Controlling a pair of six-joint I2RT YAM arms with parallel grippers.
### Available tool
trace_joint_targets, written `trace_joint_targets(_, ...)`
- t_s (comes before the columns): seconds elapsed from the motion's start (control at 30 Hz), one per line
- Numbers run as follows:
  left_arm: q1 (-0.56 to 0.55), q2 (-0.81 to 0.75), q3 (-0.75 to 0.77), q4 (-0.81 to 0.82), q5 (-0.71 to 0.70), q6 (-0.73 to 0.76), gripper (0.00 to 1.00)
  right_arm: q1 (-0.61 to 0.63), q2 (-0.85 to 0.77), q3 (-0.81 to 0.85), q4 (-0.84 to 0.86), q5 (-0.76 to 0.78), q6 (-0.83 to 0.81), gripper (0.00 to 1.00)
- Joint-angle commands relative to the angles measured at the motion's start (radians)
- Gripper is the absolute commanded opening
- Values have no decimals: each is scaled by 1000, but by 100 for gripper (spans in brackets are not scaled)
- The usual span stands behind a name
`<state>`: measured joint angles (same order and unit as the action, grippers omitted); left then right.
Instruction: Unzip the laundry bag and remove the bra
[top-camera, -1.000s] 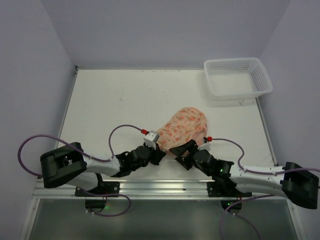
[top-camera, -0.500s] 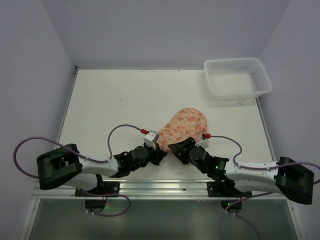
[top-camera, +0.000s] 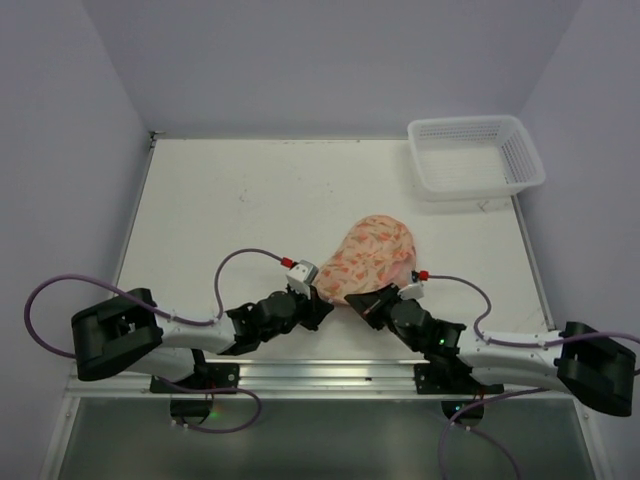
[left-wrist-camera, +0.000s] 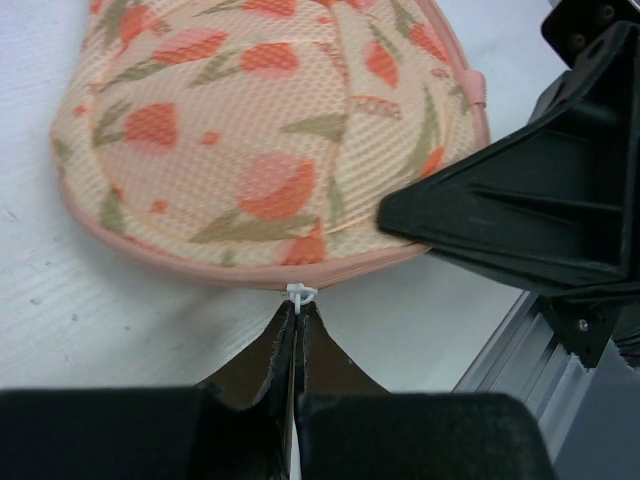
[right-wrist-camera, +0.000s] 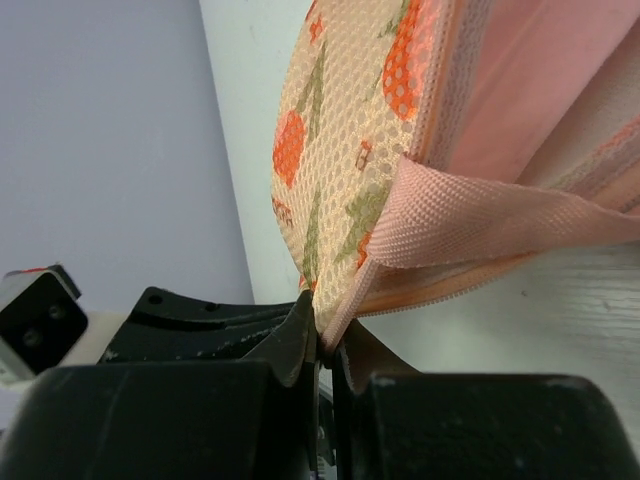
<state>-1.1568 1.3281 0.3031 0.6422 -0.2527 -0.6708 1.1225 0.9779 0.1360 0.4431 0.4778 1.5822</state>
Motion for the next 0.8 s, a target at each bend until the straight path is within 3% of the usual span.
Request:
trace_joint_targets(0.0,38,-36,-41,22,-4,5,0,-38,-131,-81,-25,45,-79,0)
trace_joint_targets(0.3,77,-82,-59,-1,-3,16,0,-110,-405,-124,-138,-82,-204,0)
trace_joint_targets(0.77,166,-112,-73,-36,35,62,0,-173,-596,-230,-250,-179,-232,0)
